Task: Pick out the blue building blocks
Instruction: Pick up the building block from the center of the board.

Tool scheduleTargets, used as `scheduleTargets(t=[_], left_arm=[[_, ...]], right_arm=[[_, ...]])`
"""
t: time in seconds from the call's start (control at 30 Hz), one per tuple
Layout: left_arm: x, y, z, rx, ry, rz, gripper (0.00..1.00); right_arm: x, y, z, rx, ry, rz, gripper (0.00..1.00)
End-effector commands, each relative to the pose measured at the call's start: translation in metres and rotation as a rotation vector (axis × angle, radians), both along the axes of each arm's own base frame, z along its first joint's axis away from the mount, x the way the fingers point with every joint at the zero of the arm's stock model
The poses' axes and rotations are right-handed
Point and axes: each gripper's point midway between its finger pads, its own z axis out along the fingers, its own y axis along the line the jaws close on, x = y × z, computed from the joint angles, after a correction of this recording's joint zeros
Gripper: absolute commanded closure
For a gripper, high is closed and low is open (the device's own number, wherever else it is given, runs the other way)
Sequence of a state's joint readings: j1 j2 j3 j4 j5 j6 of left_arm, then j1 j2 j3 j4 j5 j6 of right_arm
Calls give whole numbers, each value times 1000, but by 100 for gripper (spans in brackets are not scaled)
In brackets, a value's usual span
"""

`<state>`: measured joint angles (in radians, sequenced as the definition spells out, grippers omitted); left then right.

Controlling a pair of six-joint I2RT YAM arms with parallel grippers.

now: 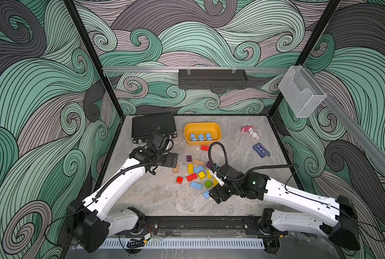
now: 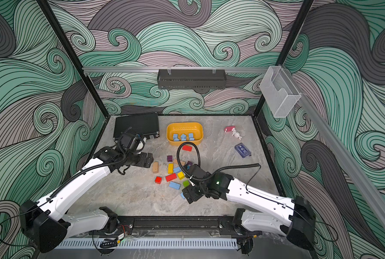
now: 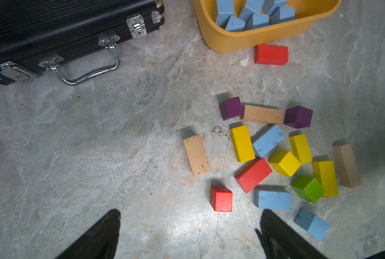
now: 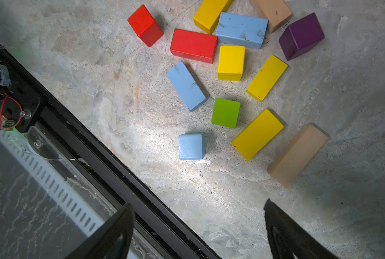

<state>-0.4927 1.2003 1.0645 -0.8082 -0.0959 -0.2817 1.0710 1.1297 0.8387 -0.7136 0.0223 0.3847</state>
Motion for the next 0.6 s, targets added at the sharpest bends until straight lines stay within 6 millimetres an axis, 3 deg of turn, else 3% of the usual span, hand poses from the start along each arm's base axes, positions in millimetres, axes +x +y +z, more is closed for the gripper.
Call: scheduleTargets(t=[0.0, 0.57], left_arm=[[0, 13, -1, 28, -2, 57, 3], [14, 31, -21, -33, 30, 140, 3]], right_arm=[[7, 7, -6, -3, -35, -23, 12], [6, 29, -50, -72, 26, -15, 27]])
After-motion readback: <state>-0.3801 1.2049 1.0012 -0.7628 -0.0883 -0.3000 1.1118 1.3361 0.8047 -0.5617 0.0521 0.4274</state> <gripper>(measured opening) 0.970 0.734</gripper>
